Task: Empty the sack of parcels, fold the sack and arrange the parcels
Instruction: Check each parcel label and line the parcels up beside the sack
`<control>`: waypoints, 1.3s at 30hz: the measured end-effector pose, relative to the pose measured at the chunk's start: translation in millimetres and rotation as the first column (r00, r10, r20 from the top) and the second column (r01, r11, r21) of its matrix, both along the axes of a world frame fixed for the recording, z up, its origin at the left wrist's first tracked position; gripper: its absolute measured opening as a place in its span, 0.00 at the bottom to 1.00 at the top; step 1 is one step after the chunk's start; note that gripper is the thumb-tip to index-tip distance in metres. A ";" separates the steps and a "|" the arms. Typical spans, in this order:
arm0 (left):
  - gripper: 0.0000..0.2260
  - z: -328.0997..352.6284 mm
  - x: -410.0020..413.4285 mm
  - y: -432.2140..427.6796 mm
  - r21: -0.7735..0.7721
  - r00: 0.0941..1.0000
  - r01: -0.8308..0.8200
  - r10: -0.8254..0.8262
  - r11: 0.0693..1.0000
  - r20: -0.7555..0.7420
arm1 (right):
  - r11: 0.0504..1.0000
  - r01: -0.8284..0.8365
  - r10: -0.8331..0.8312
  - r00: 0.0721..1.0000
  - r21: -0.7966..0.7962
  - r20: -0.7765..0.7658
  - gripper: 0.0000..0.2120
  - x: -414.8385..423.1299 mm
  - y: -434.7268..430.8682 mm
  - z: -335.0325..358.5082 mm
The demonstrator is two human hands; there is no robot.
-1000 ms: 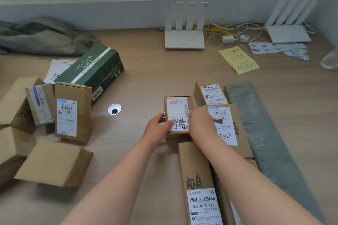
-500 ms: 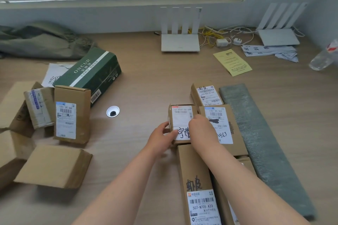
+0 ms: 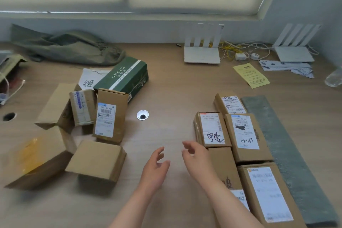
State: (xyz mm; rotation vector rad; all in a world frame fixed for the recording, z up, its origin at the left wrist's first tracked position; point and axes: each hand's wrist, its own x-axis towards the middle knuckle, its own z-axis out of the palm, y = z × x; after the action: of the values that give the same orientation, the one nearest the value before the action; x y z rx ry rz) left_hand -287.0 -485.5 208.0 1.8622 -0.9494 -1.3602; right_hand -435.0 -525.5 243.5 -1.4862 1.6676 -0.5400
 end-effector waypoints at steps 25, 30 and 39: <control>0.20 39.1 264.6 92.1 -0.149 0.957 -0.281 0.288 0.948 0.028 | 0.972 0.104 -0.128 0.987 0.213 0.100 0.19 231.1 88.7 26.4; 0.25 29.8 274.7 93.0 -0.045 0.980 -0.200 0.201 0.979 0.008 | 0.957 0.136 -0.178 0.973 0.257 0.146 0.23 247.6 97.7 28.8; 0.26 31.4 269.9 106.4 -0.032 0.979 -0.197 0.196 0.980 -0.048 | 0.895 0.261 -0.358 0.905 0.363 0.232 0.30 250.1 104.2 27.1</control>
State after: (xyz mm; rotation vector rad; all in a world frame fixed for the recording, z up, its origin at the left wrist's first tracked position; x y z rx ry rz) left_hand -17.1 -379.1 239.5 1.8378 -0.7409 -1.2516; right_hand -184.9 -421.2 270.6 -0.8566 1.6692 -0.5927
